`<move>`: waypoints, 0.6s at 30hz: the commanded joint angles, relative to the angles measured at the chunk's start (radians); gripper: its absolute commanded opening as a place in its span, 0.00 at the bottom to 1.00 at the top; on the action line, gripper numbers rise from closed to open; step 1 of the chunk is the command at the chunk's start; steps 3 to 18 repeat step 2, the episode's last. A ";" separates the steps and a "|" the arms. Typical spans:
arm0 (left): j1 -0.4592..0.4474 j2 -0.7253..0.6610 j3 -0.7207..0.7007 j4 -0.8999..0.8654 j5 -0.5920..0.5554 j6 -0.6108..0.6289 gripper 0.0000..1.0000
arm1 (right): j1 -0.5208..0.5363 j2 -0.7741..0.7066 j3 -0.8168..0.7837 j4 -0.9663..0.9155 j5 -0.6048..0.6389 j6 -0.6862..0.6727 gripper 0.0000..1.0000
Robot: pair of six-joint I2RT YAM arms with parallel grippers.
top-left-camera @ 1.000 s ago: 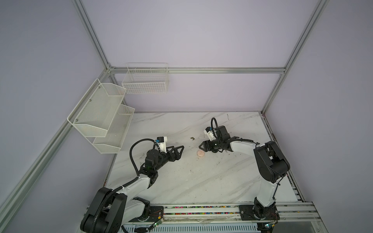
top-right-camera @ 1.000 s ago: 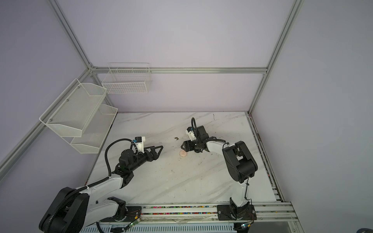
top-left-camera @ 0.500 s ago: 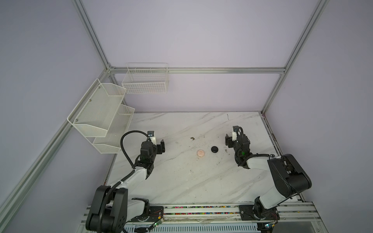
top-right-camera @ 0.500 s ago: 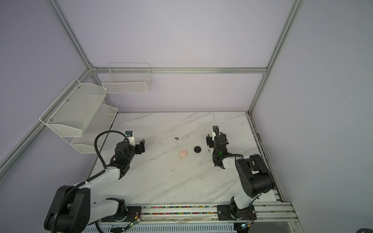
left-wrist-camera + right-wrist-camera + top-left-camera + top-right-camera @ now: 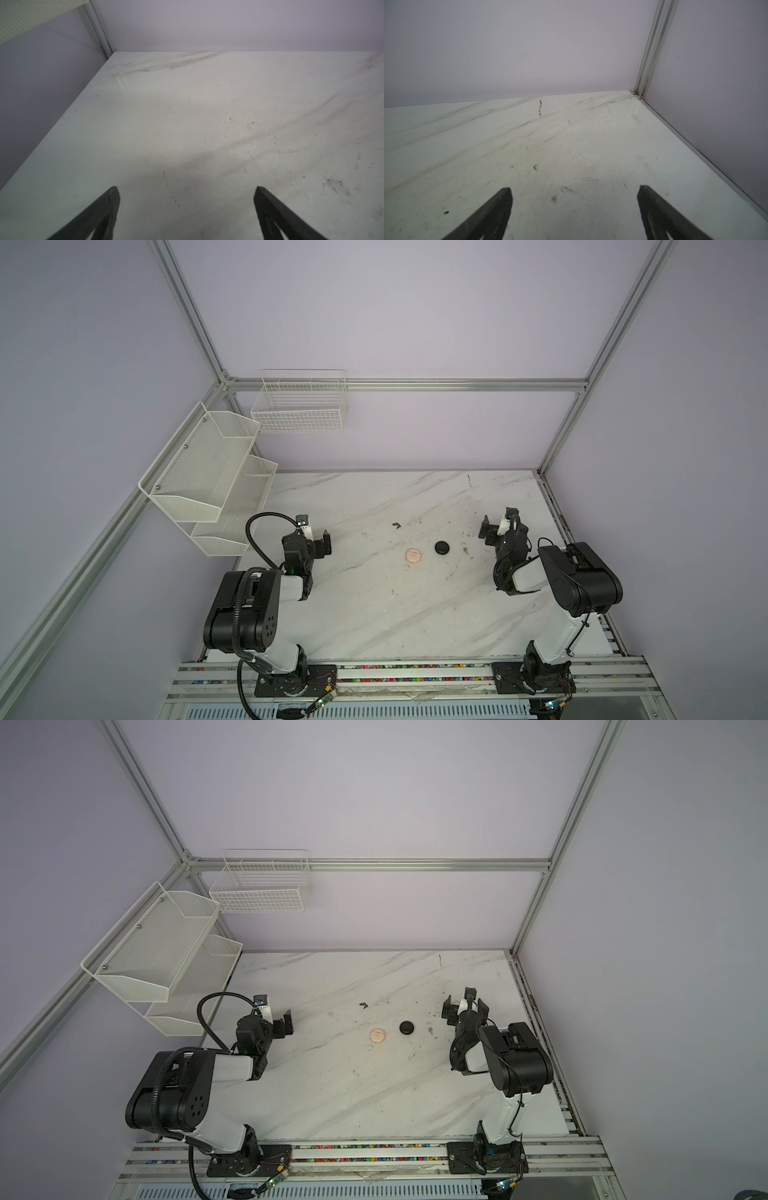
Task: Insert wireless bluetooth earbuds into charging case
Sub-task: Reset both arms
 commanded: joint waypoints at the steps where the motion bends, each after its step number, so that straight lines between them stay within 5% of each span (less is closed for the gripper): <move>1: 0.006 -0.003 -0.033 0.111 0.012 0.016 1.00 | -0.008 -0.005 0.008 0.048 -0.014 0.019 0.97; 18: 0.007 -0.006 -0.033 0.108 0.013 0.016 1.00 | -0.011 -0.005 0.004 0.054 -0.014 0.015 0.97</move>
